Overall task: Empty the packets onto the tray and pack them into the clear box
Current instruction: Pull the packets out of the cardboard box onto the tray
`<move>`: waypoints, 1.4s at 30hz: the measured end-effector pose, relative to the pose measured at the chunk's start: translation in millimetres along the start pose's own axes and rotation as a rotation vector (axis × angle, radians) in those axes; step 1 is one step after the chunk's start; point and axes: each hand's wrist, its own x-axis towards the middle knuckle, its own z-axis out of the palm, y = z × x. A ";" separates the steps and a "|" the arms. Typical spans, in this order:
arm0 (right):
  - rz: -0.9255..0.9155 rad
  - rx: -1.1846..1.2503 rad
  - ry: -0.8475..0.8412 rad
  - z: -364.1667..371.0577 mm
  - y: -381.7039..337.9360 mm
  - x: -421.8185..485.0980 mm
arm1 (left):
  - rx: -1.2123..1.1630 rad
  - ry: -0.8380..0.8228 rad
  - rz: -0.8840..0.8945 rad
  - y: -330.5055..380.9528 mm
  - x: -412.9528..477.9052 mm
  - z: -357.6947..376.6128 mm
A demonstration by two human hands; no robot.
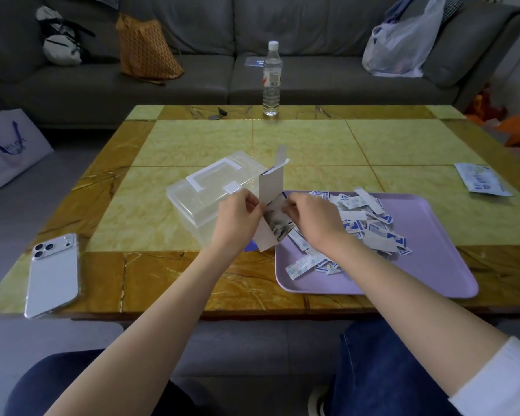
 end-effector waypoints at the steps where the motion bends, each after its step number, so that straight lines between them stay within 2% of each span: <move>1: 0.000 0.033 0.032 -3.8 3.0 -0.6 | 0.003 0.003 -0.002 -0.3 0.8 -0.4; 6: 0.073 0.082 0.183 -25.4 27.2 -0.8 | -0.010 0.014 -0.046 -1.8 5.5 -1.5; 11: 0.225 -0.008 0.296 -41.8 49.9 -5.3 | -0.015 0.022 -0.043 -0.5 7.8 0.1; 17: 0.268 -0.120 0.205 -39.8 53.7 -5.4 | -0.021 0.022 -0.042 1.5 5.7 2.5; 22: 0.225 -0.038 0.218 -36.7 47.1 -1.7 | 0.001 0.025 -0.035 2.5 2.8 2.5; 26: 0.173 -0.095 0.107 -30.7 34.0 -3.3 | -0.009 0.024 -0.033 0.5 -0.1 3.1; 31: 0.007 0.103 0.039 -24.7 8.9 -5.1 | 0.005 0.032 -0.033 -0.5 -2.7 -0.1; 34: -0.068 0.127 -0.006 -17.7 -6.5 -3.5 | 0.007 0.027 -0.019 0.1 -3.8 -3.2; 38: -0.049 0.150 -0.066 -6.9 -17.5 4.0 | 0.024 0.022 -0.004 0.5 -4.7 -7.7; 42: -0.028 0.164 -0.059 0.5 -21.9 8.9 | 0.017 0.022 -0.026 -3.5 -5.0 -9.8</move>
